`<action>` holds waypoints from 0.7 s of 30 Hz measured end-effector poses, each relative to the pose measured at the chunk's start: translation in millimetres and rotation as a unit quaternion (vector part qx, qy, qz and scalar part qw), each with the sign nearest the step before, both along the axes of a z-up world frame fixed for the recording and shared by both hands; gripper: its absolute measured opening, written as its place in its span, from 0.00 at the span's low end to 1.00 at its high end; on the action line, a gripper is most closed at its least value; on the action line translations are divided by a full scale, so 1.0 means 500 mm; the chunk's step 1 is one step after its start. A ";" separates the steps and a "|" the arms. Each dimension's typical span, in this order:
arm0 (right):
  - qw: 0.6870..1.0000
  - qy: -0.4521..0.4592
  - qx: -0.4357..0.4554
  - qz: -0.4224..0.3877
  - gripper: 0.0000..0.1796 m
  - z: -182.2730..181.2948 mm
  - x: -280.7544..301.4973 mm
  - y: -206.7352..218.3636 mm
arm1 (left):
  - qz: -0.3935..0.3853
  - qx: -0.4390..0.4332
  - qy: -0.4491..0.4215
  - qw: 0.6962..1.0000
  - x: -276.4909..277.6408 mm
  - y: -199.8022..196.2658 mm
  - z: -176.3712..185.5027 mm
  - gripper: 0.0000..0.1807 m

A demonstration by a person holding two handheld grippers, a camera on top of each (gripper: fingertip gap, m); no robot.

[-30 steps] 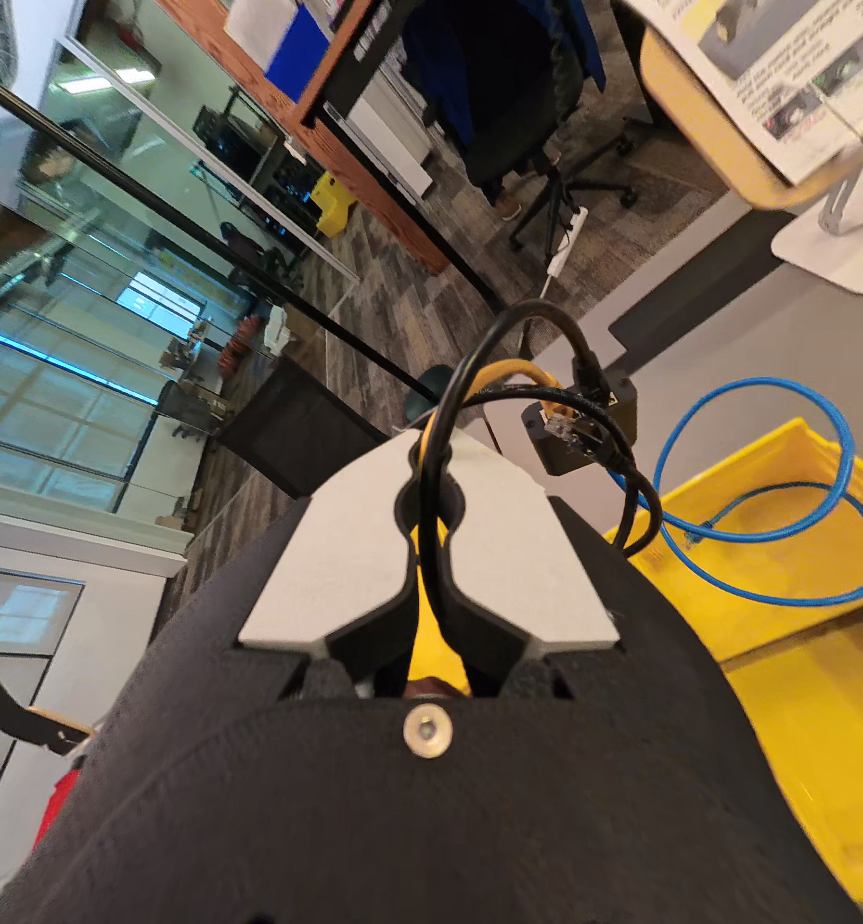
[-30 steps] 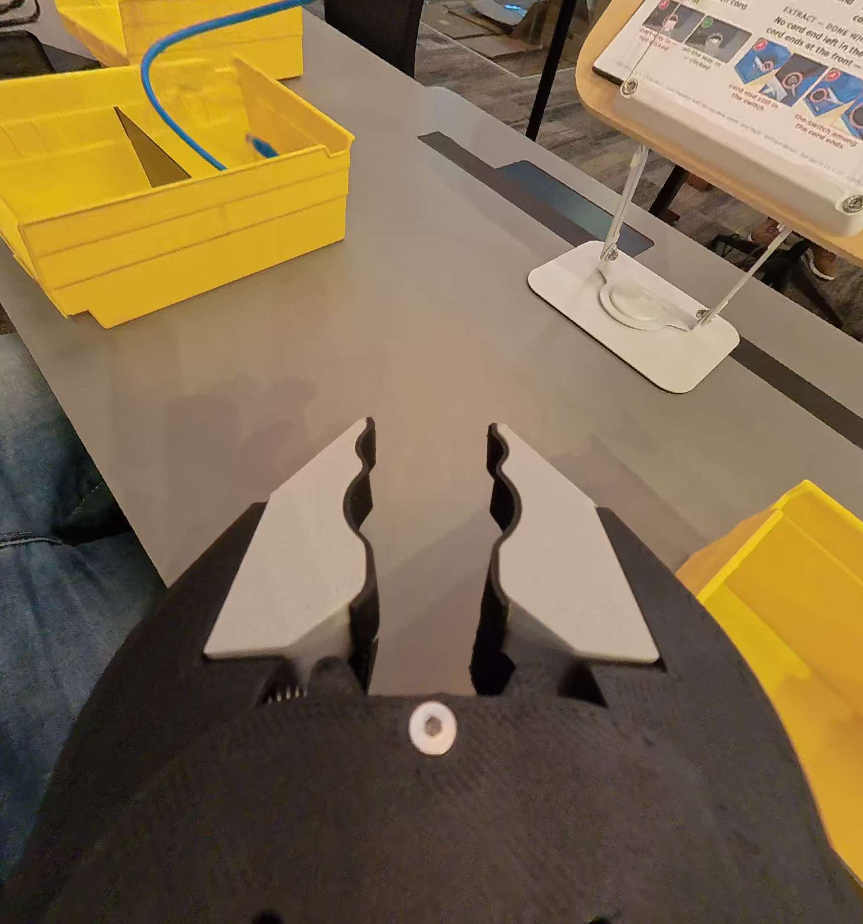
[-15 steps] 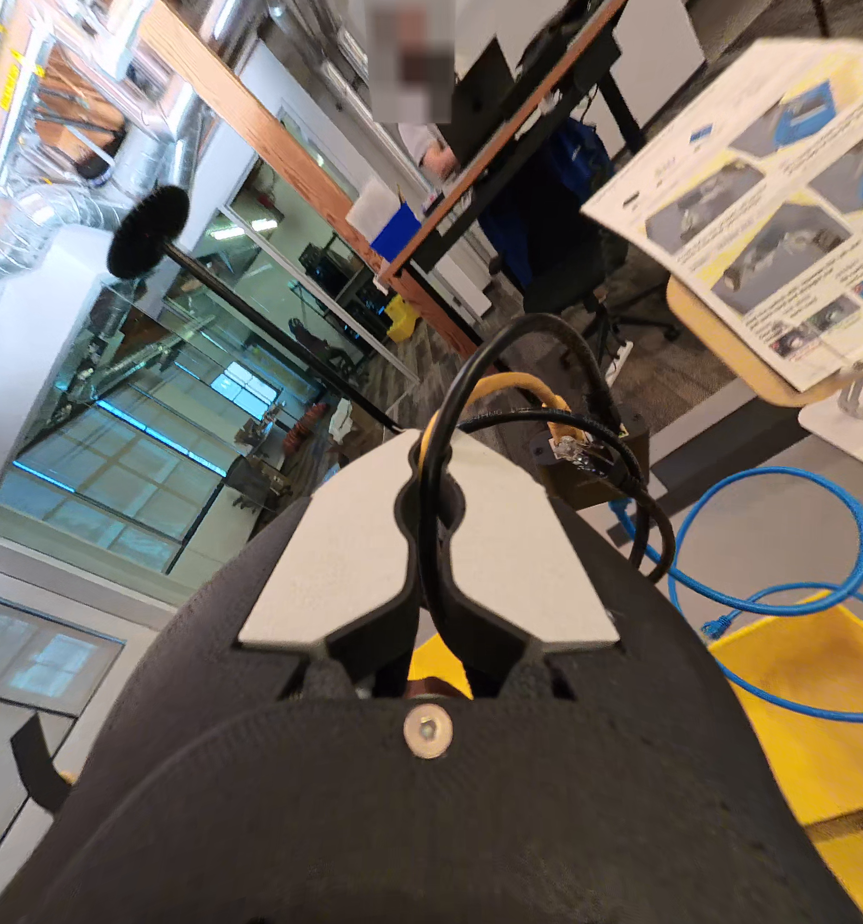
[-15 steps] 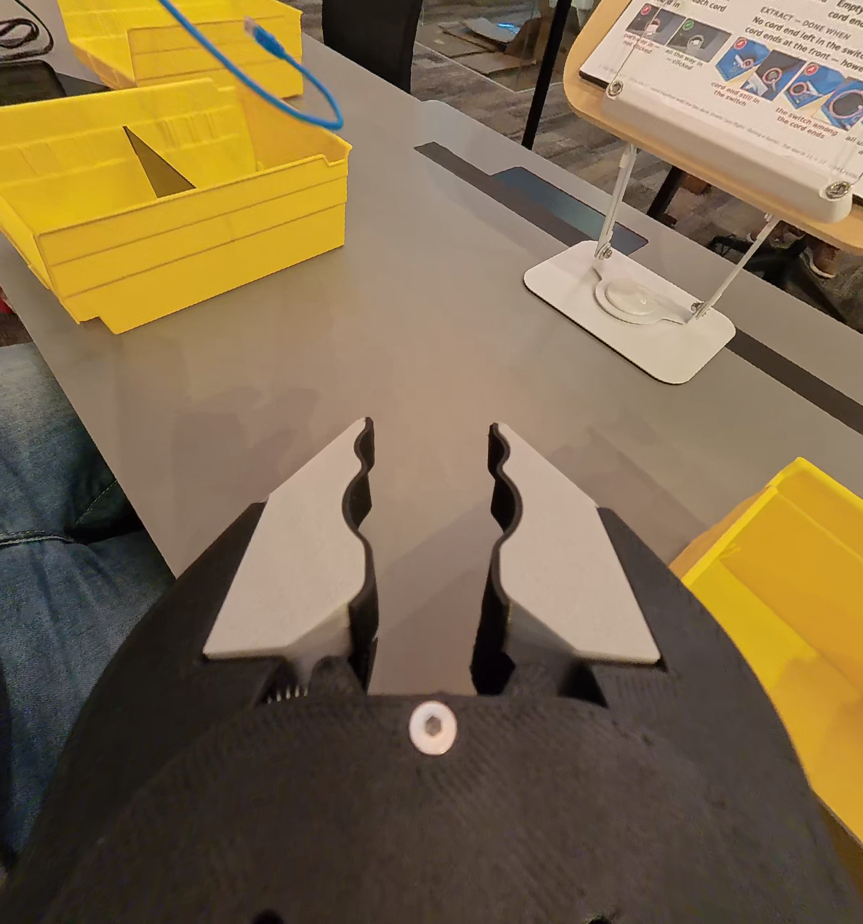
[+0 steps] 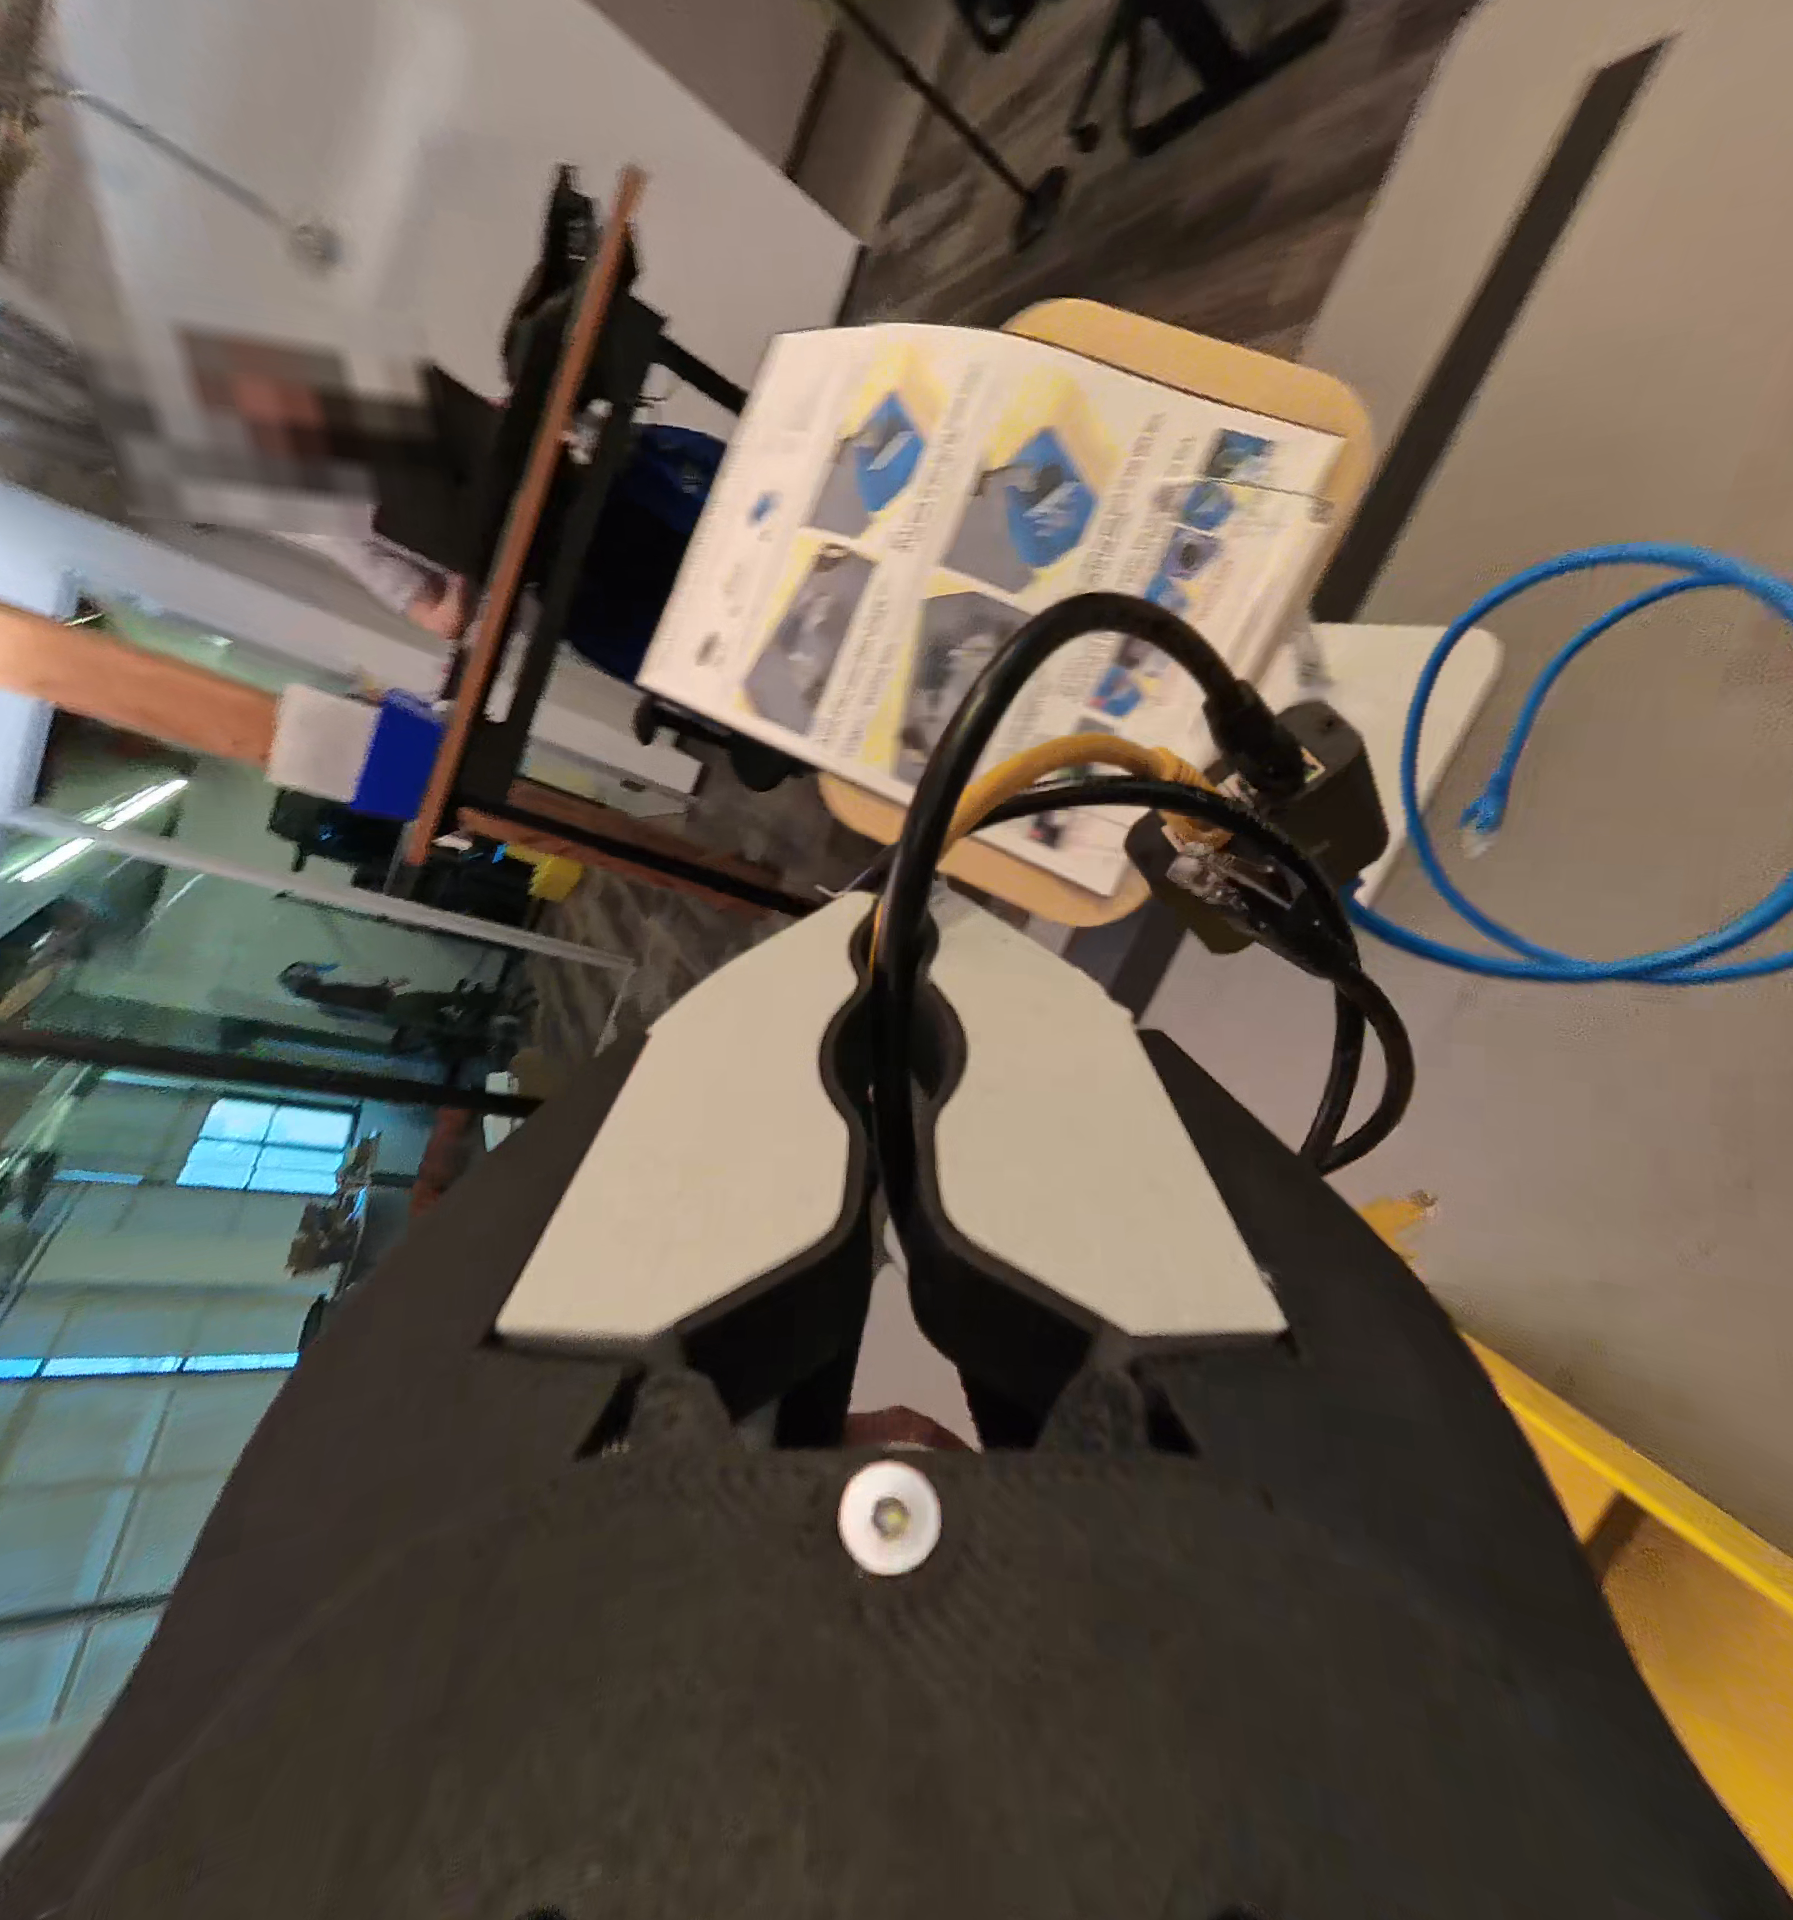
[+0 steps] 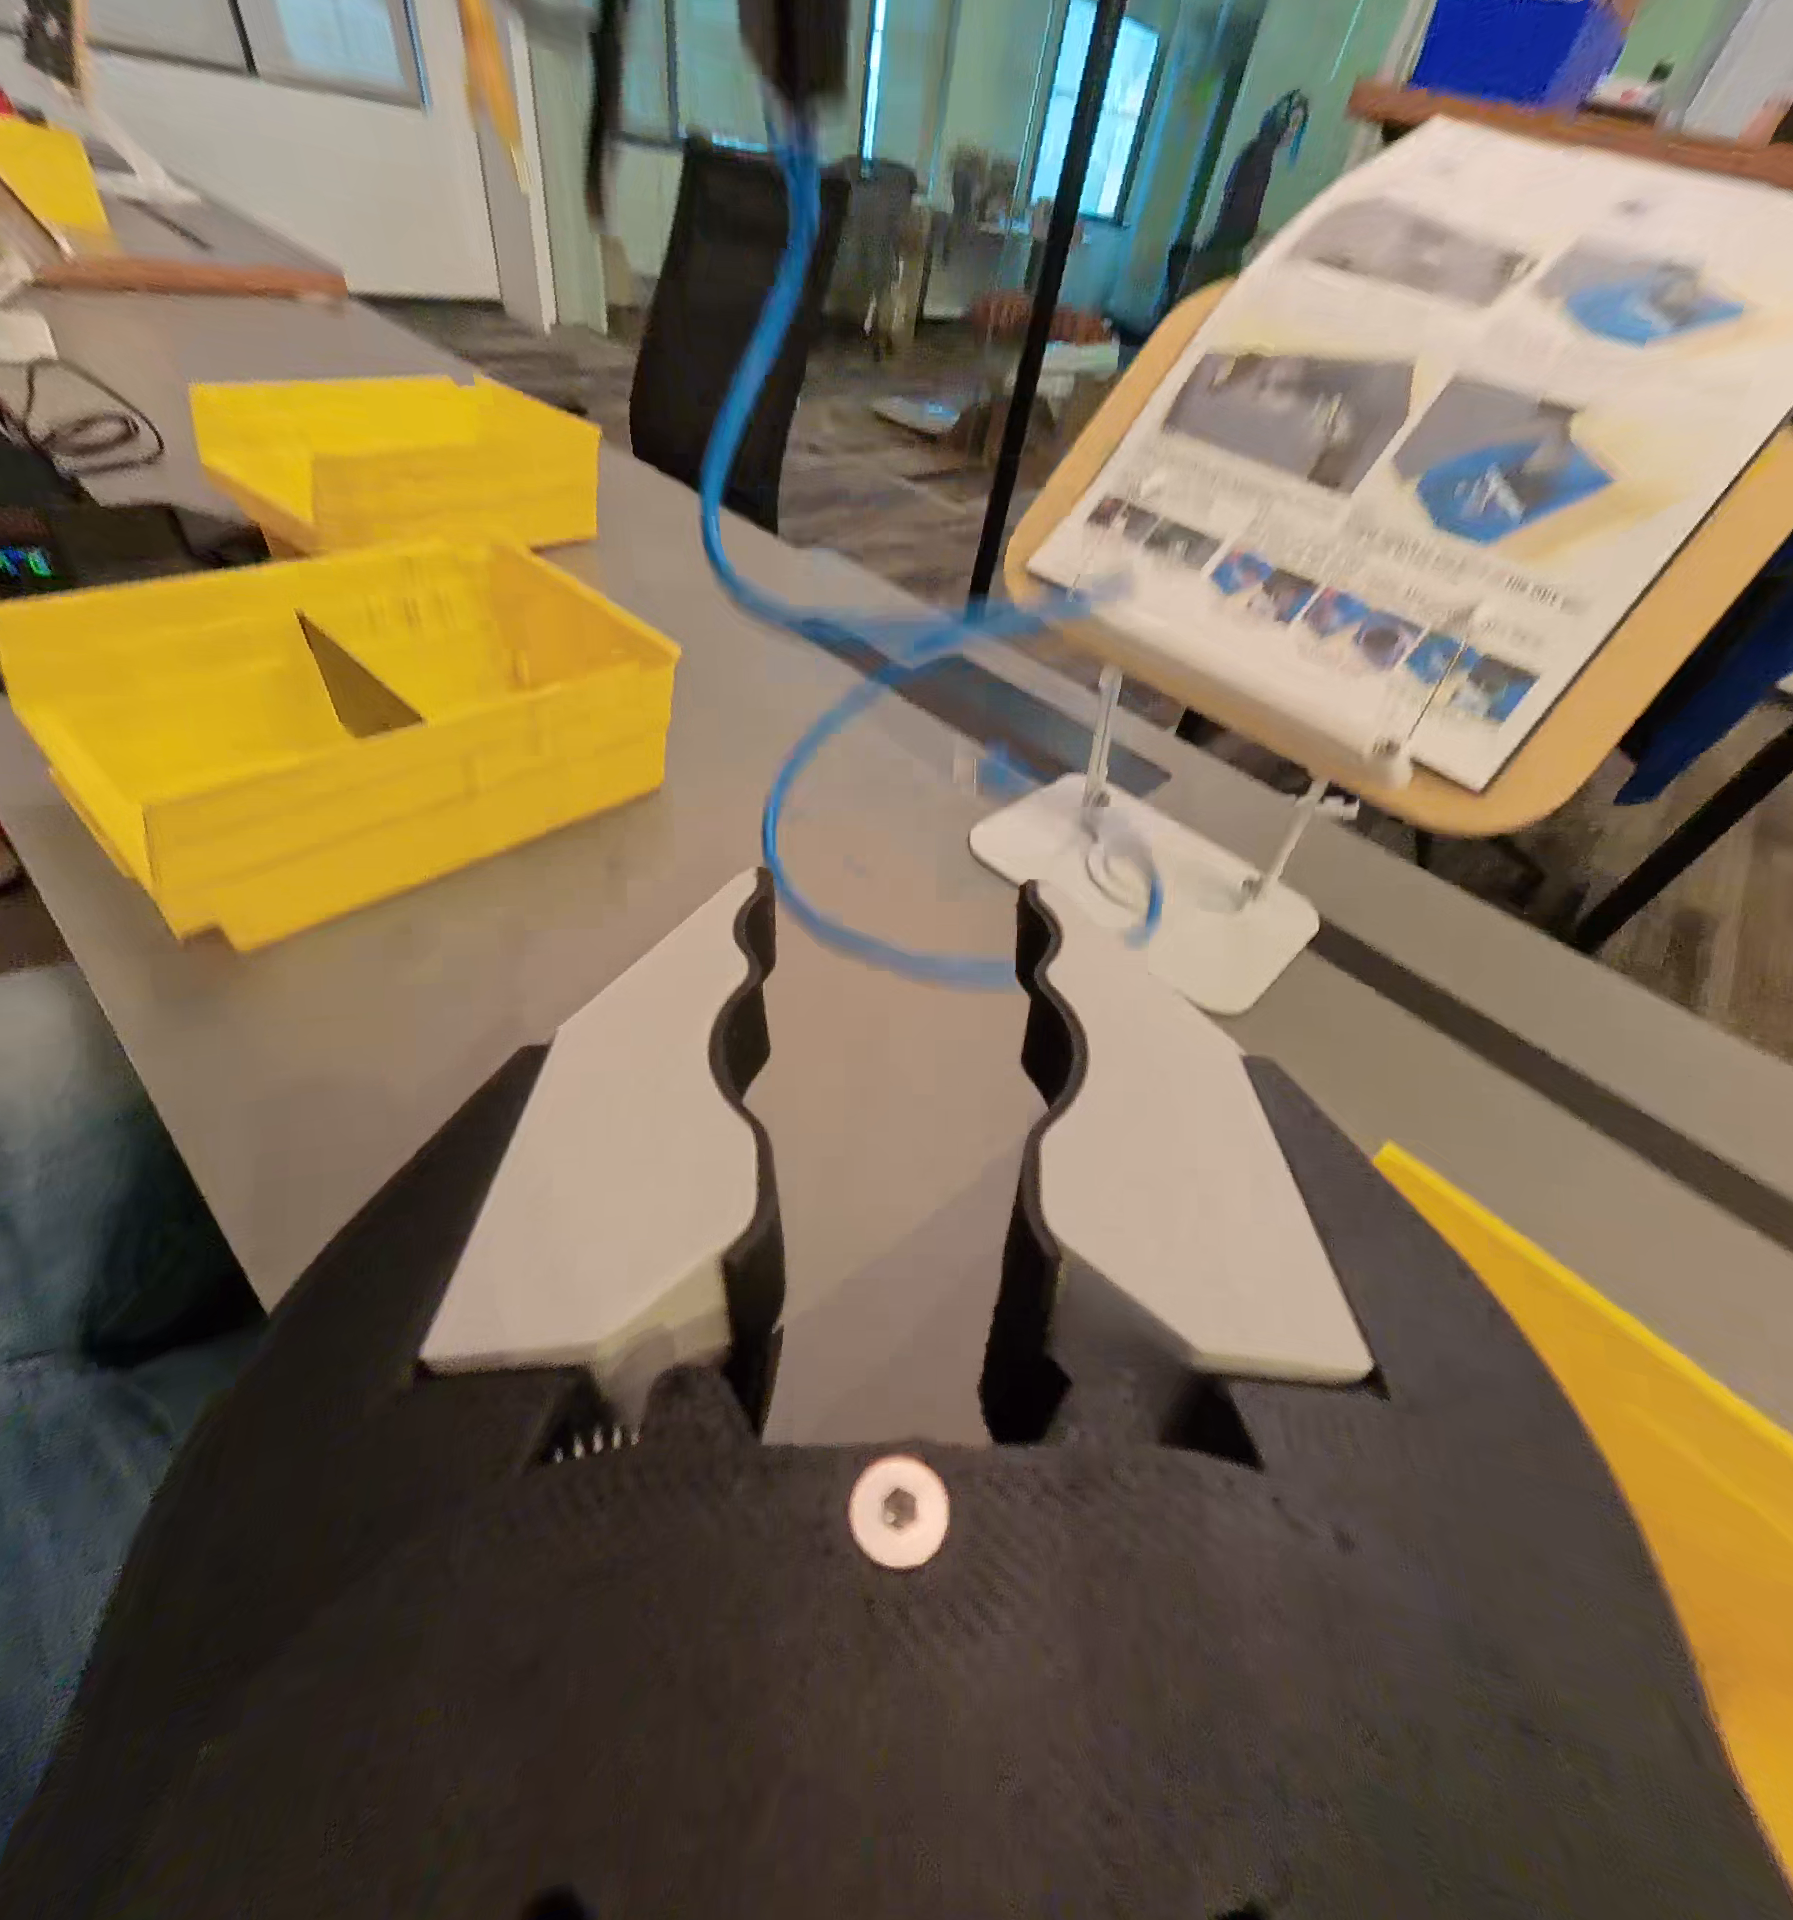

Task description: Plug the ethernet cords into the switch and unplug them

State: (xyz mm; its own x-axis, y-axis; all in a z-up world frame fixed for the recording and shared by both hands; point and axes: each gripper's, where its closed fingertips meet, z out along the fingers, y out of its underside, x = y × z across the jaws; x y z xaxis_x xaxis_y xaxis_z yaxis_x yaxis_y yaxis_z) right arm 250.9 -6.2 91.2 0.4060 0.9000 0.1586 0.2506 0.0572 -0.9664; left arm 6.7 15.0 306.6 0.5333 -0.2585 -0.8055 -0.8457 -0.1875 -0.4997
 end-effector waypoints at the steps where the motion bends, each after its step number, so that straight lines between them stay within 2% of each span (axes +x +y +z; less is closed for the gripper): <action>1: 1.000 0.005 0.005 0.001 0.25 0.019 -0.007 0.006 | -0.010 -0.018 0.006 1.000 0.022 0.012 -0.033 0.00; 6: 0.999 0.019 -0.001 0.047 0.28 0.063 -0.093 0.026 | -0.049 -0.086 0.024 0.995 0.113 0.043 -0.166 0.00; 11: 0.991 -0.008 -0.083 0.102 0.31 0.004 -0.205 0.048 | -0.081 -0.140 0.046 0.986 0.177 0.043 -0.250 0.00; 14: 0.987 -0.031 -0.100 0.120 0.27 -0.040 -0.240 0.057 | -0.105 -0.160 0.053 0.980 0.200 0.042 -0.274 0.00; 16: 0.987 -0.034 -0.104 0.120 0.12 -0.059 -0.247 0.070 | -0.112 -0.182 0.057 0.975 0.204 0.042 -0.290 0.00; 21: 0.971 -0.022 -0.160 0.177 0.12 -0.091 -0.266 0.057 | -0.136 -0.218 0.034 0.966 0.214 0.048 -0.321 0.00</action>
